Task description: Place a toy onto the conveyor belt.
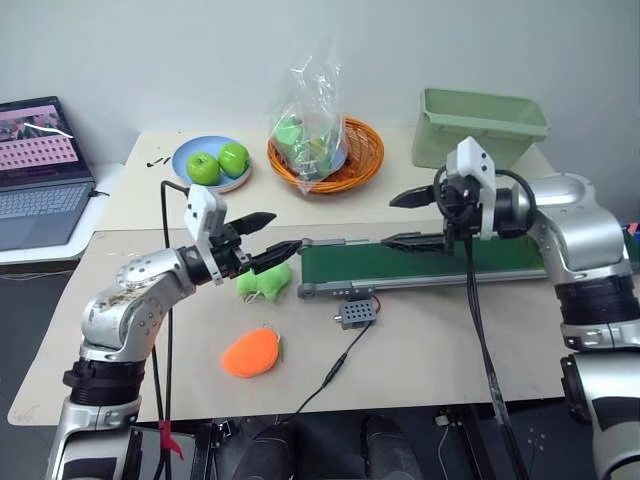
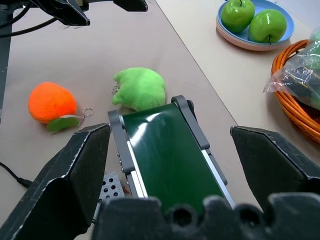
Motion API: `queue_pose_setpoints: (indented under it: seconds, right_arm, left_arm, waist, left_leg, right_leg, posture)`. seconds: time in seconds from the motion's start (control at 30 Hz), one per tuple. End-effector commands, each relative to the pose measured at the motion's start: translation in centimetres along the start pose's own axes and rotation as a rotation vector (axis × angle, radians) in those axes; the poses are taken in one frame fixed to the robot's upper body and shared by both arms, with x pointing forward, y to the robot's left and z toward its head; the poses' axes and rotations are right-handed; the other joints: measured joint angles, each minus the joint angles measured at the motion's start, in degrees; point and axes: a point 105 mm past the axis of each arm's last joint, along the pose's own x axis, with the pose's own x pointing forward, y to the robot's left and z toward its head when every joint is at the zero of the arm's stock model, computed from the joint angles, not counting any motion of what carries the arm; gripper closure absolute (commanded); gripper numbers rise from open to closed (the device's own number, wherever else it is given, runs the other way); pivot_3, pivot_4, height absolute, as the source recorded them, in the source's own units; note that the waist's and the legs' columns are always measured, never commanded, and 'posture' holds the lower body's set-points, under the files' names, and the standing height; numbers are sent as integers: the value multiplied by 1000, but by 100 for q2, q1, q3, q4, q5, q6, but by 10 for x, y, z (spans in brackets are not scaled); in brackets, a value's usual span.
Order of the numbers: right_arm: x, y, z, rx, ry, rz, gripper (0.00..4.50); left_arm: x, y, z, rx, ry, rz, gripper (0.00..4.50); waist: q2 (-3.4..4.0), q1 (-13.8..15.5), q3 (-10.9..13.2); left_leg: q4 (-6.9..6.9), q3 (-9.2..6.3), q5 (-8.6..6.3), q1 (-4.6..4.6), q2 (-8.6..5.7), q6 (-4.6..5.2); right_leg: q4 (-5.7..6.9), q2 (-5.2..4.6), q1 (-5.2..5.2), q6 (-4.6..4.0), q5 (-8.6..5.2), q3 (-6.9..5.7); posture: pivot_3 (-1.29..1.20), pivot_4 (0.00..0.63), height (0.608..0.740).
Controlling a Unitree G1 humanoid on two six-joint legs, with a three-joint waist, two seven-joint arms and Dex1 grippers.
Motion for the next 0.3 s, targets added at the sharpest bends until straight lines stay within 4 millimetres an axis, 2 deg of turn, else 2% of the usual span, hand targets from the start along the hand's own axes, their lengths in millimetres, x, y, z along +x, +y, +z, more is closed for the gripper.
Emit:
queue_pose_setpoints:
  seconds: [0.03,0.3]
  right_arm:
    - [-6,-1,13,-49,-34,-19,0]
    - [-3,-1,12,-44,-34,-13,0]
  left_arm:
    - [2,0,13,27,-22,-4,53]
    - [0,1,9,20,5,24,53]
  waist:
    - [0,2,0]
    - [0,-2,0]
  left_leg:
    - [0,0,0,0,0,0]
    - [0,0,0,0,0,0]
  right_leg:
    - [0,0,0,0,0,0]
    - [0,0,0,0,0,0]
  posture:
    - [0,150,740]
    - [0,150,740]
